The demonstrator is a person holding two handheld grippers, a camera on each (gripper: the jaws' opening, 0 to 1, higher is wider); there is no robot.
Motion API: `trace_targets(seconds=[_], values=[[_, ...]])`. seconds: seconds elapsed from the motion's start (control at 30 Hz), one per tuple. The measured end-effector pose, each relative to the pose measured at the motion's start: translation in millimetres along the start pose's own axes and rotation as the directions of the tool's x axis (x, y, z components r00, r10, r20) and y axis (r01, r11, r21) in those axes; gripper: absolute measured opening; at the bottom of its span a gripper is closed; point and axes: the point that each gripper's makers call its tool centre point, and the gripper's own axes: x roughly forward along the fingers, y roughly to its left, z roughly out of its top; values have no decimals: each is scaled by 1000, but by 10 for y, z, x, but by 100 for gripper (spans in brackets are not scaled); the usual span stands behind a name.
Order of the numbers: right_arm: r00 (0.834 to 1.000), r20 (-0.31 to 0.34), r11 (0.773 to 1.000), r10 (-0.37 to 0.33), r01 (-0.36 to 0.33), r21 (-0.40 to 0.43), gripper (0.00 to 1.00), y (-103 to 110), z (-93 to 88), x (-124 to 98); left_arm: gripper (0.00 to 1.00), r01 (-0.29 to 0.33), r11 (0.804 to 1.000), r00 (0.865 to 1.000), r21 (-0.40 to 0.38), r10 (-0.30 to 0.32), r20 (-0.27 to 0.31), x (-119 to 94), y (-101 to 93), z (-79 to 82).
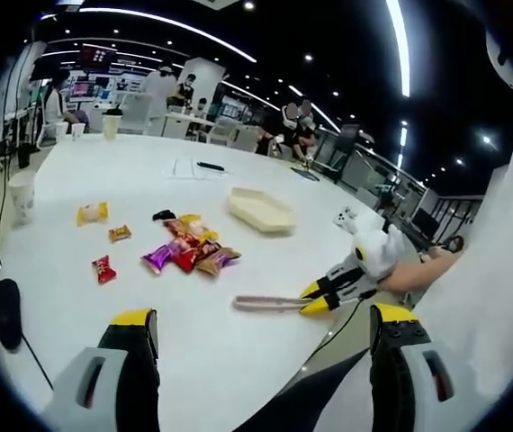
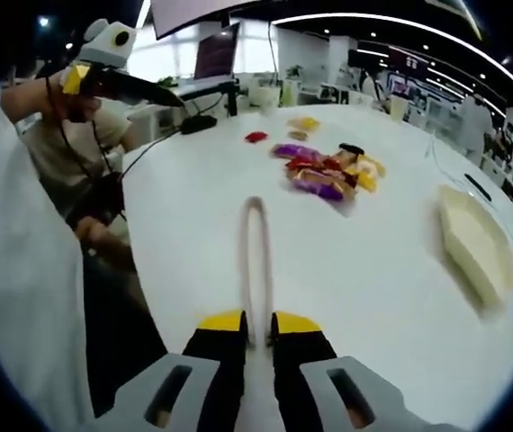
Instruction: Place the target food into the container with the food tongs after gripping and lifting it, then release it inside without dropping or visibly crushing the food.
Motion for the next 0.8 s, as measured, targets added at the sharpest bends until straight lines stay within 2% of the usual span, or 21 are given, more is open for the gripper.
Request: trace_targets(seconds=[0.17,0.37,0.47,0.8], values=[[1000,-4,999,24,-24,29,7,30,-11,-37,99,1,1000,1000,-2,-1,2,-4,-6,-5],[998,13,993,54,-55,102,7,56,20,-114,99,5,1000,1000,-6,-5,5,5,-1,-1],[997,17,992,69,-70,108,7,79,45,-144,99,9,1000,1000,-8,-9,10,15,2,18],[990,63,983,125,-132,124,8,146,247,-262,99,27,1000,998,-2,-26,48,17,13,99]])
